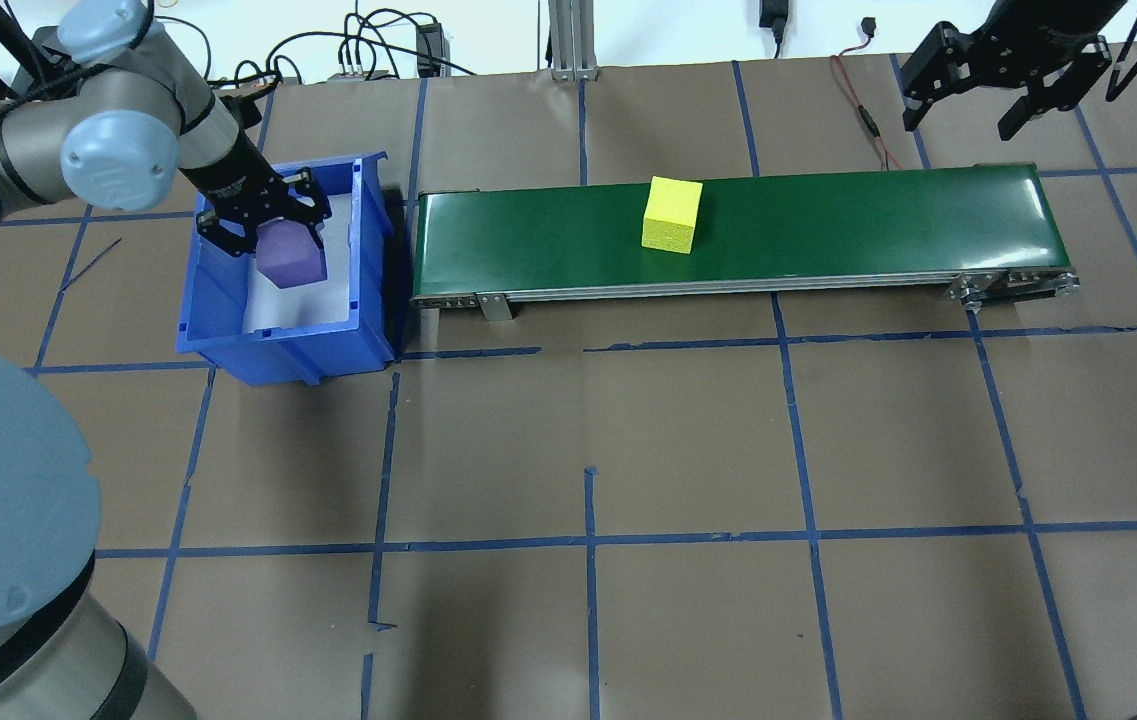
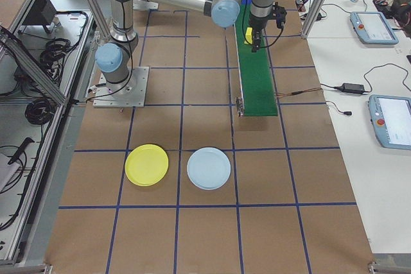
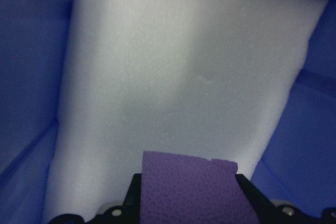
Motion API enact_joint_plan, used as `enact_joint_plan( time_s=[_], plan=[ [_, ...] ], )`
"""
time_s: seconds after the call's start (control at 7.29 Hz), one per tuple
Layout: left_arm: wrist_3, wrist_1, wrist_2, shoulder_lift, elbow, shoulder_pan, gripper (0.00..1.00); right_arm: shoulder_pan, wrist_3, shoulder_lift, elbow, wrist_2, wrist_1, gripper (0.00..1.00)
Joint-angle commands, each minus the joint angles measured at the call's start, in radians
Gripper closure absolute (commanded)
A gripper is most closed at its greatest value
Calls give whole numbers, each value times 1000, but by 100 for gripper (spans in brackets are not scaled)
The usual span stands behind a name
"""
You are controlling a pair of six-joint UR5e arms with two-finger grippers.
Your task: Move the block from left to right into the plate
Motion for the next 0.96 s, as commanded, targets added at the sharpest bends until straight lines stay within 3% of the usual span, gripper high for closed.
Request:
enact_joint_plan(
  time_s=[0.0, 0.14, 0.27, 0.41, 0.55, 0.82],
  plan=[
    [44, -47, 15, 14, 154, -34, 60, -55, -26, 40, 0, 29, -52, 0],
    [45, -21, 24, 16, 168, -104, 60, -55, -28, 66, 5, 32, -103, 0],
    [46, -18, 104, 8, 185, -164, 60, -55, -23, 77, 6, 34, -131, 0],
    [47, -18, 105, -7, 175, -230, 61, -55, -17, 107, 0, 38, -134, 0],
    [49, -12, 104, -22, 170, -276, 62, -55, -14, 136, -3, 92, -157, 0],
    [62, -4, 105, -76, 134, -330, 65, -58, -8, 166, -5, 118, -213, 0]
  ],
)
